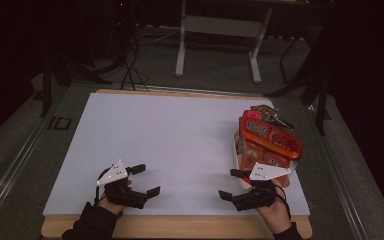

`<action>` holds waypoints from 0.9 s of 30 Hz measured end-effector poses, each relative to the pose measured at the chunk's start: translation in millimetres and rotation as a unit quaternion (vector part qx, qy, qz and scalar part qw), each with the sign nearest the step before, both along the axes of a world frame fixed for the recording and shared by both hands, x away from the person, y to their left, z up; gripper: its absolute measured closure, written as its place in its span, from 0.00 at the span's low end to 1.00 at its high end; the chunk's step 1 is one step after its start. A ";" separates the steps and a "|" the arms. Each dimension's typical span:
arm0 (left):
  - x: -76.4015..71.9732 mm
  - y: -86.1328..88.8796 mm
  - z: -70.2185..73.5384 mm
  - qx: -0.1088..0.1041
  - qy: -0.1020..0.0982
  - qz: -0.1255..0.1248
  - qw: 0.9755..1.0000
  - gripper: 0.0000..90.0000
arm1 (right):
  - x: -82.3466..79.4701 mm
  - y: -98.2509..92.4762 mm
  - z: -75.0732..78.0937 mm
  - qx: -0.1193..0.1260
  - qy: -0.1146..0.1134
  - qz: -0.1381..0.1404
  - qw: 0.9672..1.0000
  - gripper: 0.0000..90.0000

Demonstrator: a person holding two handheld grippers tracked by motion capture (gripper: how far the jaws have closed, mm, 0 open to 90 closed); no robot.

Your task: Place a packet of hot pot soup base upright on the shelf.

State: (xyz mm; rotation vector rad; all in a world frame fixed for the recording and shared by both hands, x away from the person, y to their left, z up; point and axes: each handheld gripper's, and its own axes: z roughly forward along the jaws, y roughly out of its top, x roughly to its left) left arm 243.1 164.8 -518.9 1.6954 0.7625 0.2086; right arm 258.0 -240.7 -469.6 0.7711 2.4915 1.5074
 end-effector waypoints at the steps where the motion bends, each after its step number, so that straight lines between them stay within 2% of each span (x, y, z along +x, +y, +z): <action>1: 0.0 0.0 -0.1 0.000 0.000 -0.001 1.000 0.02 | -0.3 -0.8 -0.9 0.000 0.001 -0.001 1.000 0.16; 7: 0.1 -1.5 -0.3 0.003 -0.003 -0.003 1.000 0.01 | -1.5 -2.4 -7.2 0.003 0.020 -0.001 1.000 0.16; 15: 0.7 -2.6 -2.9 0.006 -0.001 -0.005 1.000 0.02 | -2.5 3.6 -8.2 0.001 0.015 0.015 1.000 0.16; 27: -0.1 -2.6 -4.7 0.007 -0.001 -0.004 1.000 0.02 | -0.5 6.5 -13.6 -0.010 0.019 0.024 0.999 0.16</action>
